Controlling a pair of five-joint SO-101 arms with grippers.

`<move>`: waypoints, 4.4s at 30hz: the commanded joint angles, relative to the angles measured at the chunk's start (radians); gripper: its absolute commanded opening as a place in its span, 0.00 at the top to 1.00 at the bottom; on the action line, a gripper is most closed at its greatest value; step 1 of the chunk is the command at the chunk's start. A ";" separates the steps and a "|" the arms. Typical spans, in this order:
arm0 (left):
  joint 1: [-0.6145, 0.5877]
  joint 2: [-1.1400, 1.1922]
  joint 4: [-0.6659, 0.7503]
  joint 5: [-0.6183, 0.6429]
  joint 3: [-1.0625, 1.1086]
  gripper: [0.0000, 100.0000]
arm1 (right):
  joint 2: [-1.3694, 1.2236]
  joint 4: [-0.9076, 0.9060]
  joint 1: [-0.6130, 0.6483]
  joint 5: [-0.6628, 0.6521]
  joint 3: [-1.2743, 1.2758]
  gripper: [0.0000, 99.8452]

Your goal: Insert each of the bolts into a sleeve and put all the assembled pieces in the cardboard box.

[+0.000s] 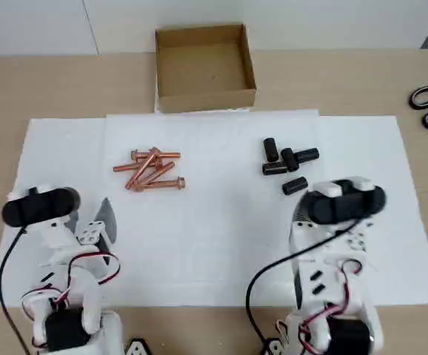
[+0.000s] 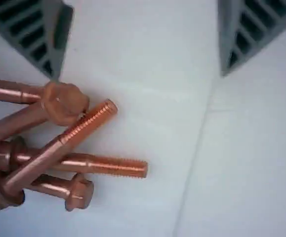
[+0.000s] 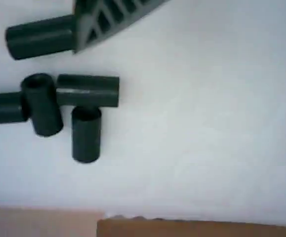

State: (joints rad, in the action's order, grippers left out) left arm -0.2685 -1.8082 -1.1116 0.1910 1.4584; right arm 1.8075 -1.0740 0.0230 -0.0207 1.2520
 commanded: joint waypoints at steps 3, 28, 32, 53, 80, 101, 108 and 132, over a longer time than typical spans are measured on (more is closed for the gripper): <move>-0.009 -0.006 -0.077 -0.003 -0.151 0.80 | 0.002 -0.117 -0.114 -0.005 -0.207 0.83; -0.009 0.839 -0.526 -0.015 -1.147 0.80 | -0.618 -0.237 -0.188 -0.002 -0.959 0.83; -0.009 0.950 -0.565 -0.087 -1.150 0.80 | -0.892 -0.389 -0.188 -0.002 -1.203 0.83; -0.008 1.329 -0.539 -0.100 -1.382 0.80 | -1.758 -0.584 -0.019 -0.009 -1.499 0.83; -0.005 1.333 -0.534 -0.293 -1.283 0.80 | -2.064 -0.572 0.015 0.181 -1.517 0.83; 0.110 1.097 -0.351 -0.255 -1.119 0.80 | -2.015 -0.595 0.015 0.011 -1.651 0.82; 0.109 0.574 -0.155 -0.253 -0.780 0.80 | -1.684 -0.601 0.013 -0.121 -1.583 0.82; 0.109 0.034 0.143 -0.252 0.171 0.80 | -1.161 -0.591 0.008 -0.123 -1.318 0.82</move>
State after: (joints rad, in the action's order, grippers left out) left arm -0.1642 -1.7745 -0.9920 -0.0667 1.5919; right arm 0.6061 -1.6724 0.0353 -0.1327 -0.0644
